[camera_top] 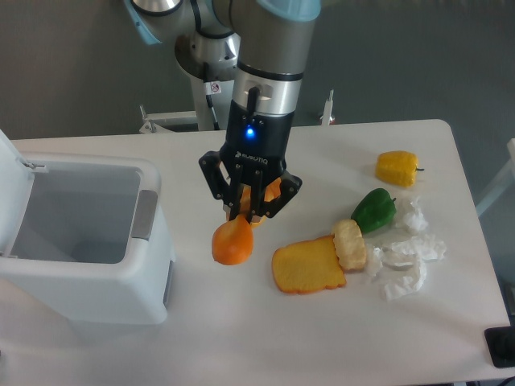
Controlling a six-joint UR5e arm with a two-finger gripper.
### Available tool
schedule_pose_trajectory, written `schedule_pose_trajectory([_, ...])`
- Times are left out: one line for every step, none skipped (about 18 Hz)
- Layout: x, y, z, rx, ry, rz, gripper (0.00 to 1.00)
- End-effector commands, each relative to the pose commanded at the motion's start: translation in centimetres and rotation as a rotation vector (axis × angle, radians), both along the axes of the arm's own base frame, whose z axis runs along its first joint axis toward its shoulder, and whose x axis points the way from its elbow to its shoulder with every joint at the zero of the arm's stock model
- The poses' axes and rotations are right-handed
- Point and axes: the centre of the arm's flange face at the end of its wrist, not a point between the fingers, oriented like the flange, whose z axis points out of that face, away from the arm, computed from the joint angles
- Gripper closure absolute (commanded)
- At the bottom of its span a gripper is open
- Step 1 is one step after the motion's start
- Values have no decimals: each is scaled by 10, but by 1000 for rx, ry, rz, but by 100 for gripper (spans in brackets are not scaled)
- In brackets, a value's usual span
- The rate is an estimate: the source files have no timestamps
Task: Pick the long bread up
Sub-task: 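Lift the gripped long bread up off the table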
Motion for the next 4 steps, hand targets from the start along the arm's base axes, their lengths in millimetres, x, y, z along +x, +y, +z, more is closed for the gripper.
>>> schedule_pose_trajectory([-2, -2, 2, 14, -6, -7, 79])
schedule_pose_trajectory([-3, -2, 2, 24, -10, -11, 79])
schedule_pose_trajectory([-5, -3, 1, 23, -11, -8, 79])
schedule_pose_trajectory([-5, -3, 1, 23, -11, -8, 79])
